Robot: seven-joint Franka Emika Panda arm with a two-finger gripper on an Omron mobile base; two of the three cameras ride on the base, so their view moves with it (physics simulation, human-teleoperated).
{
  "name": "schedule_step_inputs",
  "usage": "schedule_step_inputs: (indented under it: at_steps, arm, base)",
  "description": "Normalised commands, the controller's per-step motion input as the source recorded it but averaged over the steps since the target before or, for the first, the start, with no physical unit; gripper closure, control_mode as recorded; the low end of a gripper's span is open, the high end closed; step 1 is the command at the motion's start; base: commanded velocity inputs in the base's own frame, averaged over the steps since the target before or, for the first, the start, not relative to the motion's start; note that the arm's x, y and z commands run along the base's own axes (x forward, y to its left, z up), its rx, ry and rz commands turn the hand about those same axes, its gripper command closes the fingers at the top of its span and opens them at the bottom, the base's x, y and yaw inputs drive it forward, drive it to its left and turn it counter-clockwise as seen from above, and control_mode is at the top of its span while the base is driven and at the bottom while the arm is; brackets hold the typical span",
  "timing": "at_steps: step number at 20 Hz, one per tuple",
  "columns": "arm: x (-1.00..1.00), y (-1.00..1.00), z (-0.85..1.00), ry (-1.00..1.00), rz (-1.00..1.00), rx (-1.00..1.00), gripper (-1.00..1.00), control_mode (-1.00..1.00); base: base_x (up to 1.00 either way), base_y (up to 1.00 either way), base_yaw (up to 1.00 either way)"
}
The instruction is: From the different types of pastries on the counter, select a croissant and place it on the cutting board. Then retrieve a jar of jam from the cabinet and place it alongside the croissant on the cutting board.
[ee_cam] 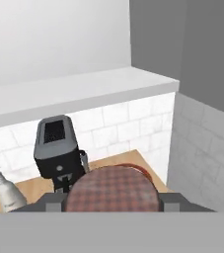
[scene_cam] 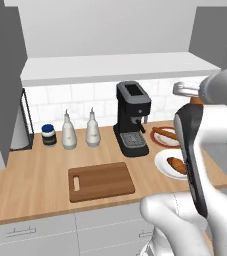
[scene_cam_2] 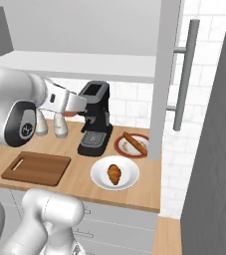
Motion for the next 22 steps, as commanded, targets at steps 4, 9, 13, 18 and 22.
schedule_step_inputs:
  at_steps: [4, 9, 13, 18, 22]
  arm:
    - [-0.78, 0.58, -0.29, 0.04, 0.00, 0.01, 1.00, -1.00]
    - [-0.69, 0.74, -0.62, -0.01, 0.00, -0.02, 1.00, -1.00]
    - [-0.48, 0.56, -0.40, 0.00, 0.00, 0.00, 1.00, -1.00]
    - [0.00, 0.13, -0.16, 0.02, 0.00, 0.02, 1.00, -1.00]
    - [0.00, 0.40, -0.94, -0.01, 0.00, 0.00, 1.00, -1.00]
  base:
    - [0.00, 0.00, 0.00]
    - [0.00, 0.00, 0.00]
    - [0.00, 0.00, 0.00]
    - [0.00, 0.00, 0.00]
    - [0.00, 0.00, 0.00]
